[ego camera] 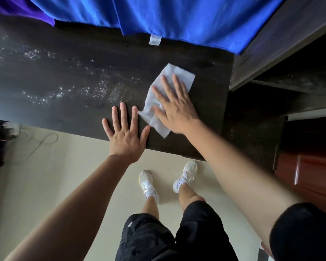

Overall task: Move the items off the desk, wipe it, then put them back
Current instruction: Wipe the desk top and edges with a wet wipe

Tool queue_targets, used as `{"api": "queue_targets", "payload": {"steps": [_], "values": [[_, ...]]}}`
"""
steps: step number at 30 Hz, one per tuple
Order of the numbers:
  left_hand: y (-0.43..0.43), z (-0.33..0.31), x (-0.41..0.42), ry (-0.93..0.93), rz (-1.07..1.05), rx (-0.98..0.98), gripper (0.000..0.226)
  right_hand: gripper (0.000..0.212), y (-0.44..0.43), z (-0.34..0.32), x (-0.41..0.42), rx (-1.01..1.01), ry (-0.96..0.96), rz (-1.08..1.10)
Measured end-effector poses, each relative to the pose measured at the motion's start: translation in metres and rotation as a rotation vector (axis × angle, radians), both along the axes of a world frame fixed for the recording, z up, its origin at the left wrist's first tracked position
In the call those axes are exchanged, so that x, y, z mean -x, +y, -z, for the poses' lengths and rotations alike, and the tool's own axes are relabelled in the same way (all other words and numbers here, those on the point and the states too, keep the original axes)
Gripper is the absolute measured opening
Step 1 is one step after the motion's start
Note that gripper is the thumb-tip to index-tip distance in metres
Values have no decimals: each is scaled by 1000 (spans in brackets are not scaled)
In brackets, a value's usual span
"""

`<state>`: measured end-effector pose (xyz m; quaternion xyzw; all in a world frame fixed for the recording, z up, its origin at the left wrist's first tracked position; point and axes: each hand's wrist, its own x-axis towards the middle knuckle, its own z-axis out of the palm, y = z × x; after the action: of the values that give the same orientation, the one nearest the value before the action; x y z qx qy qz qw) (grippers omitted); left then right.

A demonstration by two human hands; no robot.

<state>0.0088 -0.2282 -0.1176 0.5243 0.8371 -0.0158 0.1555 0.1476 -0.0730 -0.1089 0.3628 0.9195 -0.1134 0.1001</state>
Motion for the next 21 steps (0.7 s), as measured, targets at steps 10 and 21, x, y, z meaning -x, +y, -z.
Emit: {"api": "queue_targets", "payload": {"steps": [10,21], "values": [[1,-3,-1,3,-7,16,75,94,83,-6,-37,61,-28,671],[1,-1,0,-18,-7,-5,71,76,-46,6,-74,-60,80,69]]}}
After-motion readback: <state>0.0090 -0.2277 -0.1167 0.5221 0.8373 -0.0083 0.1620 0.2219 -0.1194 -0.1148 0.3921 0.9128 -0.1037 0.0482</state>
